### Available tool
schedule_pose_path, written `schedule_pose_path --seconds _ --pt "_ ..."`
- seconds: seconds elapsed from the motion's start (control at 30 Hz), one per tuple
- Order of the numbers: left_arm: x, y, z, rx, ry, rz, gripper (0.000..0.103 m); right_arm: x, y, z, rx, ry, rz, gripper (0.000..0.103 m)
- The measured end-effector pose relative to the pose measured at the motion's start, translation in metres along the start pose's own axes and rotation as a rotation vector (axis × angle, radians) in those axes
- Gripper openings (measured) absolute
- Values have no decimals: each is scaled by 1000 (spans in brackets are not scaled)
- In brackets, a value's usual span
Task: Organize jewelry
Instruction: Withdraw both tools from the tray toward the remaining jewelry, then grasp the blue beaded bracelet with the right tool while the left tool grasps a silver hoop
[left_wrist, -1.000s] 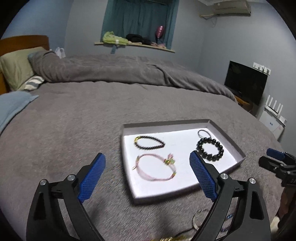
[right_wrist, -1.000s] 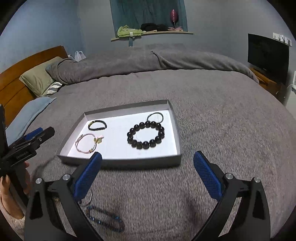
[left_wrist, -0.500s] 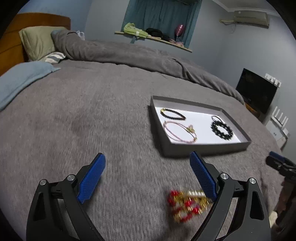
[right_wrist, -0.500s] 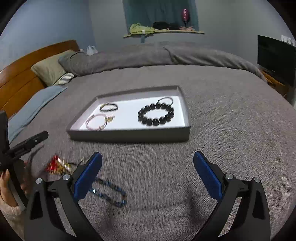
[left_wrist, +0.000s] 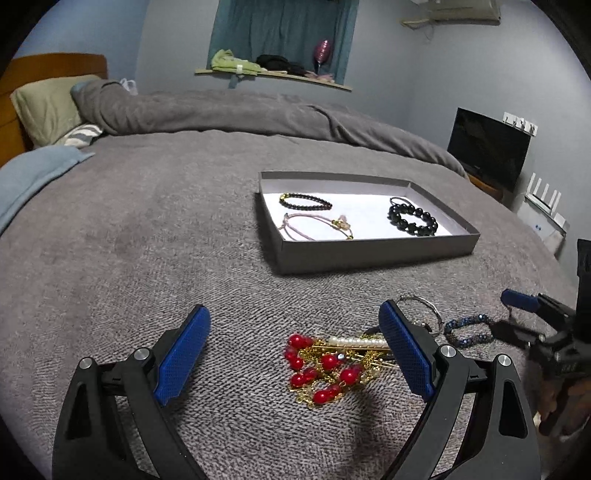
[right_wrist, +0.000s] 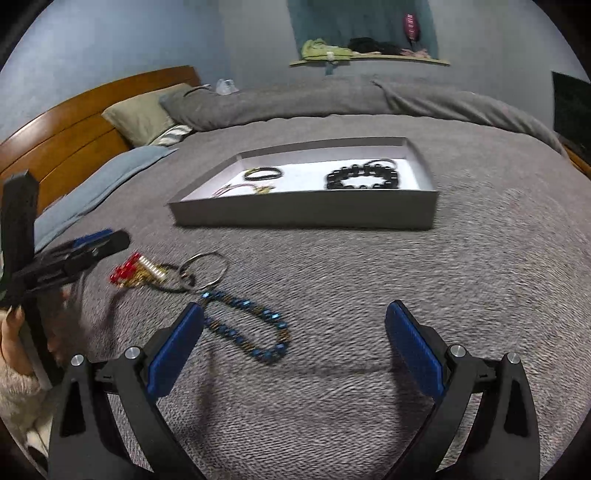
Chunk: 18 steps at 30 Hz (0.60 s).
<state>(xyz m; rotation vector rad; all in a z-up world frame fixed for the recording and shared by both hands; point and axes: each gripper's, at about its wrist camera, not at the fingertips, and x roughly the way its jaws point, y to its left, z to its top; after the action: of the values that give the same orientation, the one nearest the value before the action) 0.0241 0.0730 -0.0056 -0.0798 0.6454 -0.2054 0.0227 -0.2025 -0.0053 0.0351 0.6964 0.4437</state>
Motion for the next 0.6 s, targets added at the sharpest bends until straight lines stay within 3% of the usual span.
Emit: schedule_pose_path --seconds 0.2,0.3,0.37,0.53,0.6 --pt "6 -11 -3 45 18 -2 92 -5 15 -3 -86 -18 -11 88" --pt "6 -15 -4 62 16 -6 92 -4 10 -2 -58 3 -21 71" --pt "7 -14 -4 61 19 -6 92 -3 5 -1 -37 19 -29 51" --pt "9 -15 -1 43 24 -35 92 -2 3 -1 -34 51 -30 37" --pt "12 -22 0 48 31 -37 91 1 6 -2 -49 63 -39 35"
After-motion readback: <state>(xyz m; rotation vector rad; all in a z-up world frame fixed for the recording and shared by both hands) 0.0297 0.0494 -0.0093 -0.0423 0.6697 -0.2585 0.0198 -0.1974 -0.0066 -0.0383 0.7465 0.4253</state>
